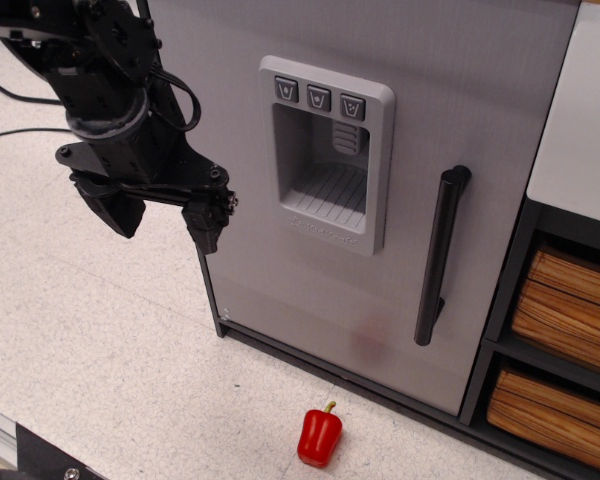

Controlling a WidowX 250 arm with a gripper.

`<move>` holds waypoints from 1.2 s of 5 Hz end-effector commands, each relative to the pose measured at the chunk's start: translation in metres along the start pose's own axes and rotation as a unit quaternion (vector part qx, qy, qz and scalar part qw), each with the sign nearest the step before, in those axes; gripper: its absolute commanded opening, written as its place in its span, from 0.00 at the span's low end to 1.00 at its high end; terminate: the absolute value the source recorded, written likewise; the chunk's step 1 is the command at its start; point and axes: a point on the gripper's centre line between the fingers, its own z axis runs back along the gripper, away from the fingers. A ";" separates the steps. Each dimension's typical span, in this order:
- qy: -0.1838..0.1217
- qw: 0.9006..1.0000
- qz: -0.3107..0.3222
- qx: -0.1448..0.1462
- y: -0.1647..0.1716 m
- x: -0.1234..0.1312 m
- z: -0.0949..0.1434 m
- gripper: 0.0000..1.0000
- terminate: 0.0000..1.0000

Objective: Open fridge

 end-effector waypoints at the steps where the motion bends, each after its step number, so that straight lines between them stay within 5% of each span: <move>1: 0.000 1.000 0.000 0.000 0.000 0.000 0.000 1.00 0.00; 3: -0.024 0.999 -0.035 0.016 -0.053 0.007 -0.016 1.00 0.00; 6: -0.047 0.992 -0.101 -0.066 -0.141 0.054 -0.046 1.00 0.00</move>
